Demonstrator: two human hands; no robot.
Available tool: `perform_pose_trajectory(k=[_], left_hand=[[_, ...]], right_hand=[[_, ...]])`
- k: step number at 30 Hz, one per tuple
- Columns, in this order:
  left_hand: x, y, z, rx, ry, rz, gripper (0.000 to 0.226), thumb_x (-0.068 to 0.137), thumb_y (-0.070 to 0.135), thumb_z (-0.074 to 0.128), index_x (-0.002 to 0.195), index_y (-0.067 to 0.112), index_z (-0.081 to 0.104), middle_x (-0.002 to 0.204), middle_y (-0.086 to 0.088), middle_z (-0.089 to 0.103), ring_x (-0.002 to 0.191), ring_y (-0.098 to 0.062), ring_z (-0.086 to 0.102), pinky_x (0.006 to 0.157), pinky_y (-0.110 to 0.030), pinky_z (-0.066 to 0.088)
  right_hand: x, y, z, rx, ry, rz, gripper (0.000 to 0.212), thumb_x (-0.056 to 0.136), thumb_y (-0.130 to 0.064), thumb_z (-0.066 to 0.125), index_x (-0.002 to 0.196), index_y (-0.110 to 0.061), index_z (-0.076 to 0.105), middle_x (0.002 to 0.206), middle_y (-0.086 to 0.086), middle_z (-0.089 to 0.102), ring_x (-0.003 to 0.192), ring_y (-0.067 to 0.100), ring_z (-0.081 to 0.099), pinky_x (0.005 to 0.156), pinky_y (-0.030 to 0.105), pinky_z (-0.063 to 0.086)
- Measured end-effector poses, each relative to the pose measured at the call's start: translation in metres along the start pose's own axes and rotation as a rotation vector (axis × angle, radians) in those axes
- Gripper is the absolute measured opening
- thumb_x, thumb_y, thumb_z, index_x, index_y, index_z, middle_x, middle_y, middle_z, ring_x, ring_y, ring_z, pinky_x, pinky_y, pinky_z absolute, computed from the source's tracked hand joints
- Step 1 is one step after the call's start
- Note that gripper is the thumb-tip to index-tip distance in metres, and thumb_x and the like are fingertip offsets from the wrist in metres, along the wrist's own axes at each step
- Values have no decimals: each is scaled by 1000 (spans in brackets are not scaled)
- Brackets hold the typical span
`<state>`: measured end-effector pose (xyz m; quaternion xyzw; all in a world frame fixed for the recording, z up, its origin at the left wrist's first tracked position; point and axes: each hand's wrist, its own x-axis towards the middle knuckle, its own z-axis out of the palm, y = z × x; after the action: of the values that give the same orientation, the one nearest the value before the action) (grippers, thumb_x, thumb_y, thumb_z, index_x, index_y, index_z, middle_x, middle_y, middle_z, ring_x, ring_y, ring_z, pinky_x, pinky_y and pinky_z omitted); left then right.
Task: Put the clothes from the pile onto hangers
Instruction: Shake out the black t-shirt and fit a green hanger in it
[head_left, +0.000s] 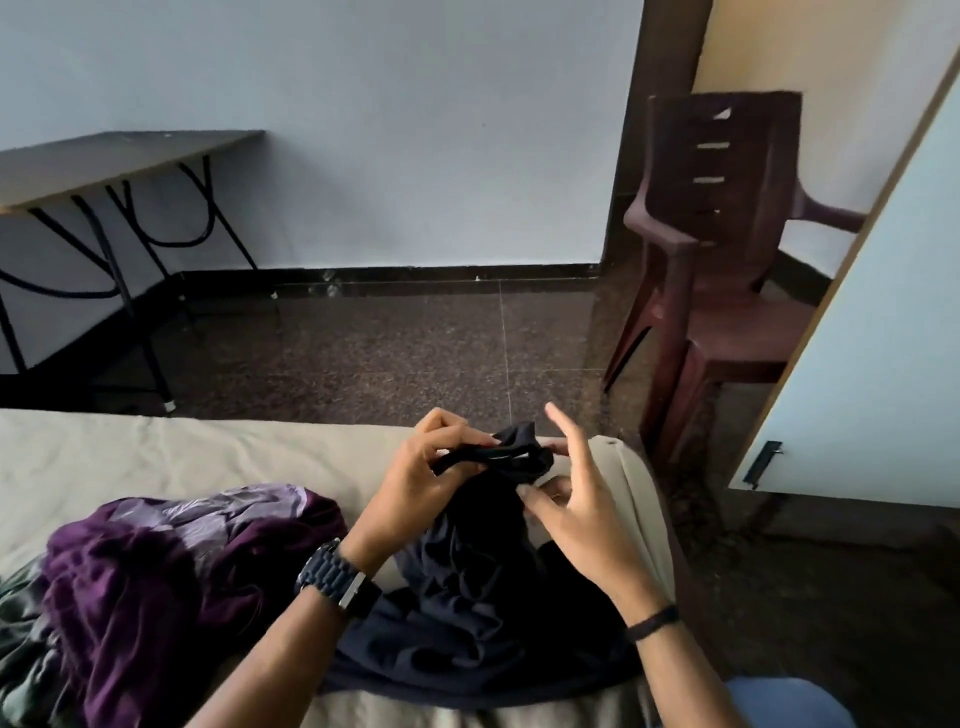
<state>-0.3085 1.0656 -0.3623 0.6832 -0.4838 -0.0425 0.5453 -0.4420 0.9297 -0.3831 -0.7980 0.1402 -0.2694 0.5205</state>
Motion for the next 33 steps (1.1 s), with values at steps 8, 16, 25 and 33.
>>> perform_pose_trajectory(k=[8,16,25,33], left_hand=[[48,50,-9,712,331,33,17,87,36,66,82,20,71,77,7,46,66,-22,59,58,-33,47],[95,66,2,53,-481,2,64,77,35,78,131,28,46,129,7,58,117,-2,56,97,-23,47],[110,49,-18,330,-451,-127,36,69,59,75,67,25,62,67,10,58,62,-8,54,60,-30,42],[112,75,-17,393,-49,-84,29,79,34,76,89,13,58,71,2,59,65,-18,59,56,-26,45]], right_hand=[[48,-42,-60,-438,278,-286,4,87,-8,64,85,-10,65,80,1,59,74,15,58,66,19,38],[77,-135,-102,-359,72,-398,13,93,-5,54,96,-12,64,91,-6,66,89,4,62,79,17,45],[78,-128,-144,-317,84,23,63,84,-60,56,98,1,62,92,12,69,91,26,65,73,37,41],[79,-136,-143,331,-92,414,18,95,-16,54,84,-4,61,83,10,66,73,19,66,67,29,56]])
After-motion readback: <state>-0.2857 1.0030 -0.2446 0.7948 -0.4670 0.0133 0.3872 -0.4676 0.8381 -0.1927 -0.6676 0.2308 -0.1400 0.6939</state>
